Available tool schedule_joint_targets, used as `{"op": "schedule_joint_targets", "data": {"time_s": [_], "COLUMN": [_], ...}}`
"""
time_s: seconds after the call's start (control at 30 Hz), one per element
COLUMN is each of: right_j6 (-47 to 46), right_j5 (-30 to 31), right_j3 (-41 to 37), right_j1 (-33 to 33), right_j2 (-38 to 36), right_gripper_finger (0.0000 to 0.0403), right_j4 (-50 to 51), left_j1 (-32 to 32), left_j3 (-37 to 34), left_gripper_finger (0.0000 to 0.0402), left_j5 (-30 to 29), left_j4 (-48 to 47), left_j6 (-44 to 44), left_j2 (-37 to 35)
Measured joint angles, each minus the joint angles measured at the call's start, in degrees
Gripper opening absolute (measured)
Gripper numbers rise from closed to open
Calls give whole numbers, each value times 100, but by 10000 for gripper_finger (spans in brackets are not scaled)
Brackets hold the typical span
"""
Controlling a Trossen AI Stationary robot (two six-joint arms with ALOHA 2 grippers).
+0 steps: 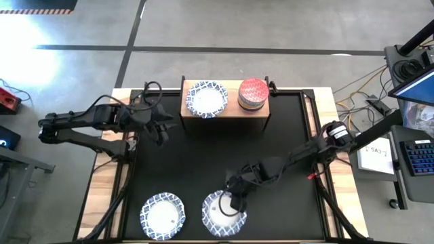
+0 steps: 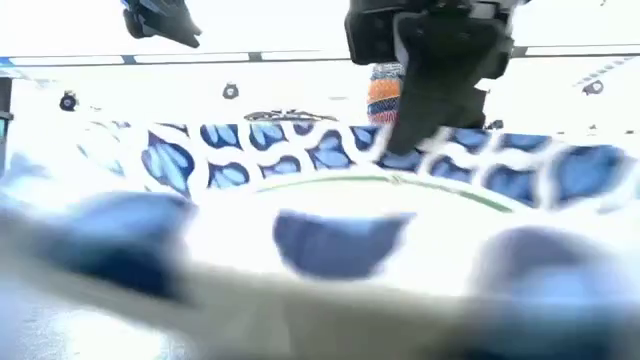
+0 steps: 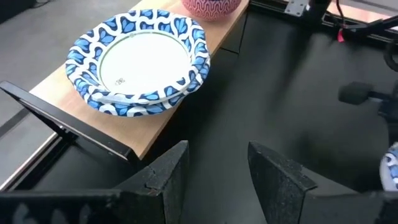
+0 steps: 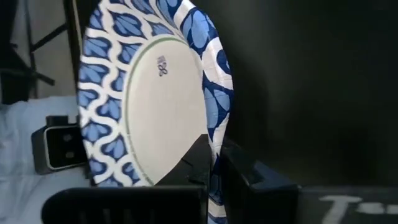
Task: Place and stack bowls onto a shelf
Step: Stack the blue bowl on top of the stacked bowls on the shelf
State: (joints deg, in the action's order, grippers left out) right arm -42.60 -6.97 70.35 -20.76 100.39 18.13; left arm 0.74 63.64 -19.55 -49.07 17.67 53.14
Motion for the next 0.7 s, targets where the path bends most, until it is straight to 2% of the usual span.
{"op": "schedule_joint_targets", "data": {"time_s": [0.3,0.5,0.7], "right_j6": [1108,1748,2576], "right_j5": [1150,2416,3018], "right_j3": [863,1591,2245], "right_j1": [592,976,1268], "right_j2": [-451,-654,-664], "right_gripper_finger": [9,9,9], "right_j4": [1437,2228,2115], "left_j1": [-419,-1014,-1691], "left_j3": [-2,-4,-4], "left_gripper_finger": [149,149,149], "left_j5": [-69,-142,-1329], "left_j4": [53,345,567], "left_j6": [241,427,295], "left_j2": [-13,16,194]}}
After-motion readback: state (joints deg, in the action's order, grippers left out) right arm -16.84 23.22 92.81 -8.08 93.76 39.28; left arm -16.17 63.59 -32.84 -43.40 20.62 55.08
